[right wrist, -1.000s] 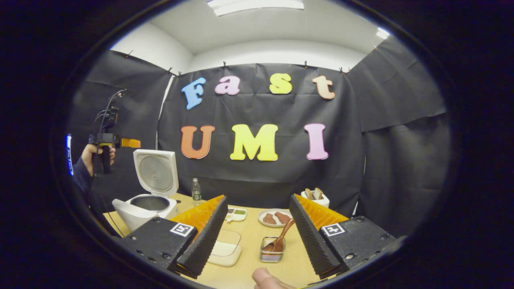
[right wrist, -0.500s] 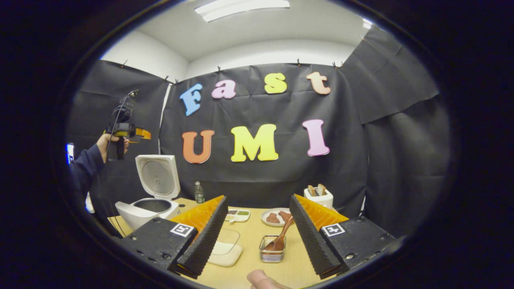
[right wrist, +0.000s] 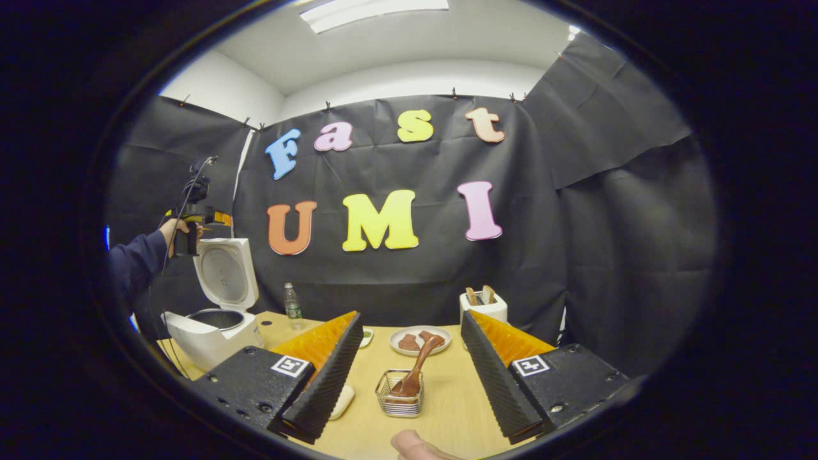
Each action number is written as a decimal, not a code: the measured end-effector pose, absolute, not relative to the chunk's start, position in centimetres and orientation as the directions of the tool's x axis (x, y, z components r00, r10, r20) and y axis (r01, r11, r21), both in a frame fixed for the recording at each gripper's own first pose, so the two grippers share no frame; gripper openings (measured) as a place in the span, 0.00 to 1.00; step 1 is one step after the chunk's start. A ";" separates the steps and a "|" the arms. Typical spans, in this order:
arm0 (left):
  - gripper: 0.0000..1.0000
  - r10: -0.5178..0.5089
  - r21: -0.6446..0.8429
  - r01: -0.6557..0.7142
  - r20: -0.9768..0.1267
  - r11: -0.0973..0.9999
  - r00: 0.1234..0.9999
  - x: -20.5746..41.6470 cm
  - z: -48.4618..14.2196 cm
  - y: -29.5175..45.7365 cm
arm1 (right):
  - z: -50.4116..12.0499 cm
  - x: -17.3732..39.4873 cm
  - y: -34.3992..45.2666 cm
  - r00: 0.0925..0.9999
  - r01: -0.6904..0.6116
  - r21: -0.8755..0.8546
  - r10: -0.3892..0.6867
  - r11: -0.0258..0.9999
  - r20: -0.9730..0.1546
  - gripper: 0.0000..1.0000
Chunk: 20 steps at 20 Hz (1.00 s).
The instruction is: Close the left gripper, press the button to open the rice cooker; take a wooden spoon from the chopstick holder with the right hand, scoop a spoonful of rice and pour it into the rice cooker, then put the wooden spoon back into the chopstick holder.
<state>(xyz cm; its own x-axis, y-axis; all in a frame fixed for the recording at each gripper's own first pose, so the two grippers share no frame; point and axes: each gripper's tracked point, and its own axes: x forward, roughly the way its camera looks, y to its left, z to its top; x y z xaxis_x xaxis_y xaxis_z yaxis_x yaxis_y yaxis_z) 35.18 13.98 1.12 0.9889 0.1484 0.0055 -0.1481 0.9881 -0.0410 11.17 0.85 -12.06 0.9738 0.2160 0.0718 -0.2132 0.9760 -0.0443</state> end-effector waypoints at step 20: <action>0.97 0.148 0.018 -0.147 -0.141 0.989 0.979 32.0 -3.9 13.9 | -13.1 3.8 2.1 0.984 -0.176 -0.036 0.177 0.984 0.013 0.98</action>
<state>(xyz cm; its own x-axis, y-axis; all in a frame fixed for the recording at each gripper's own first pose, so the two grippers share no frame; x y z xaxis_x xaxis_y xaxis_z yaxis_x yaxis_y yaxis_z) 31.96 13.90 -3.93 0.9789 0.1479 -0.1412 -0.1469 0.9890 0.0175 3.83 2.15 -13.11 0.9841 0.1770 0.0130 -0.1764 0.9837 -0.0359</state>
